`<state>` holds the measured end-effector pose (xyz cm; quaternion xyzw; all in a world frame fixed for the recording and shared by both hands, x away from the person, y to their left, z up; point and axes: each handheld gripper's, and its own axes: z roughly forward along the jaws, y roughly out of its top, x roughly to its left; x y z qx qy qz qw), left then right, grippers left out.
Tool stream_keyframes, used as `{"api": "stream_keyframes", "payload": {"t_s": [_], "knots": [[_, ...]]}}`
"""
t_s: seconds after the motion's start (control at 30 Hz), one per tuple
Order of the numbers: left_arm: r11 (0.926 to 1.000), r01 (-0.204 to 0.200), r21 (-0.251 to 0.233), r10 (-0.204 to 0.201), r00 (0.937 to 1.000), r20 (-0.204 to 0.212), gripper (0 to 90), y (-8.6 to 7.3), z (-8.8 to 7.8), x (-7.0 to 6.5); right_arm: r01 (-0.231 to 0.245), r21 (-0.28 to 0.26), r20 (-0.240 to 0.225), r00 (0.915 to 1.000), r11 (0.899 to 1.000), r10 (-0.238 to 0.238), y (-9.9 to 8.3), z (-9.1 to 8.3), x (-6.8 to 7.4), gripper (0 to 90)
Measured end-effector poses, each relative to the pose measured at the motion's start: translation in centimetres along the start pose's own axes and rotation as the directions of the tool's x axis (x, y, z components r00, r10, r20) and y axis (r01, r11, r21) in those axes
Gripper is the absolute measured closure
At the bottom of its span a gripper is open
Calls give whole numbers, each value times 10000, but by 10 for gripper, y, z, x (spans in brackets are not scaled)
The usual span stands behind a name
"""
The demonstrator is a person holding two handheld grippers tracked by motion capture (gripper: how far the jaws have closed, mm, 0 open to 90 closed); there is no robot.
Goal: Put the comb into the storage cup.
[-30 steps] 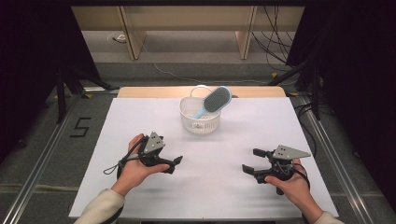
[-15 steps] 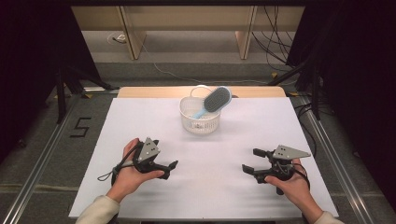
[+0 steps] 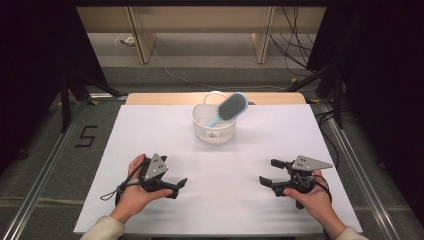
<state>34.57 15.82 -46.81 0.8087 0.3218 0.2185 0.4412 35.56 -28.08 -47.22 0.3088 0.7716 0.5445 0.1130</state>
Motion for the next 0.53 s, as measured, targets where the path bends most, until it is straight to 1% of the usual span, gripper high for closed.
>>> {"api": "stream_keyframes", "payload": {"t_s": [0.07, 0.13, 0.27, 0.53], "knots": [[9999, 131, -24, -131, 9999, 109, 0, -1, -1, -1, 2, 9, -17, 10000, 10000, -2, 0, 0, 0, 162], [10000, 50, 30, -51, 9999, 98, 0, 0, 0, -2, -32, 22, -24, 10000, 10000, 33, 0, 0, 0, 162], [9999, 20, 114, -21, 9999, 127, 0, -1, 2, -3, -26, 22, -8, 10000, 10000, 26, 0, 0, 0, 162], [10000, 54, 73, -56, 9999, 155, 2, -1, 3, -4, -43, 54, 1, 10000, 10000, 43, -1, 1, -1, 162]]}}
